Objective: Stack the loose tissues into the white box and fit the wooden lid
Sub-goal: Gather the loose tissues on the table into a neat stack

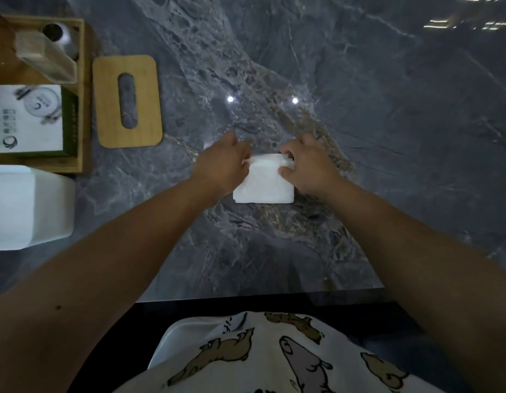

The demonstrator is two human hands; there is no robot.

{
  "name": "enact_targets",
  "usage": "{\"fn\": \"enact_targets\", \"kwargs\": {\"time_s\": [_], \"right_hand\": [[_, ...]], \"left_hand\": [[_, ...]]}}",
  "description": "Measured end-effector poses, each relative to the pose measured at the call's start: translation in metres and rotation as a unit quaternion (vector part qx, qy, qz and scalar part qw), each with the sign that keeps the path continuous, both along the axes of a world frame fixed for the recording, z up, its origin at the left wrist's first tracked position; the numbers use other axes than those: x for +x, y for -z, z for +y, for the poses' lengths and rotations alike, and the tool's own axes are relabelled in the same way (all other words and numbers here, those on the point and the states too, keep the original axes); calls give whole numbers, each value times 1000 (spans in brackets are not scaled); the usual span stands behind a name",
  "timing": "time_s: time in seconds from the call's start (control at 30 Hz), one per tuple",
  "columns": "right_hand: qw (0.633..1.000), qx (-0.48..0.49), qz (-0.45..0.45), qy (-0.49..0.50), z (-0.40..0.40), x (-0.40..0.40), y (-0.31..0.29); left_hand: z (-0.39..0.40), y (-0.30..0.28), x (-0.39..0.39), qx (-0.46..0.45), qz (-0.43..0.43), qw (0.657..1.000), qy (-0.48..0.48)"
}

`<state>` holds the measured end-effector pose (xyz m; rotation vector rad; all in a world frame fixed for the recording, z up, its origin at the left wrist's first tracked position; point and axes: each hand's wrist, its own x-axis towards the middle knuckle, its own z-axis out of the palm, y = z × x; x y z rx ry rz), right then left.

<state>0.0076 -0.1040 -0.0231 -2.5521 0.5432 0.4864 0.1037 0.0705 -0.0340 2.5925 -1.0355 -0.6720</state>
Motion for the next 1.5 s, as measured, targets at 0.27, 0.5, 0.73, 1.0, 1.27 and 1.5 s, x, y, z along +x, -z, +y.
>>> {"fn": "enact_targets", "kwargs": {"time_s": [0.27,0.5,0.73,1.0,1.27,1.5], "right_hand": [[999,-2,28,-45,1,5,-11],[999,-18,37,-33,8,17,-11],[999,9,39,9,5,22,-9],[997,-74,39,-6,14,34,-5],[995,-65,62,-54,14,49,-3],[996,73,53,-22,5,37,-26]], "left_hand": [[8,-7,6,-55,-3,998,19],[10,3,12,-82,22,996,-38],[11,2,20,-100,79,989,-72],[8,5,24,-44,21,997,-56],[-3,1,25,47,-66,996,34],[5,-10,30,0,19,999,42]]}}
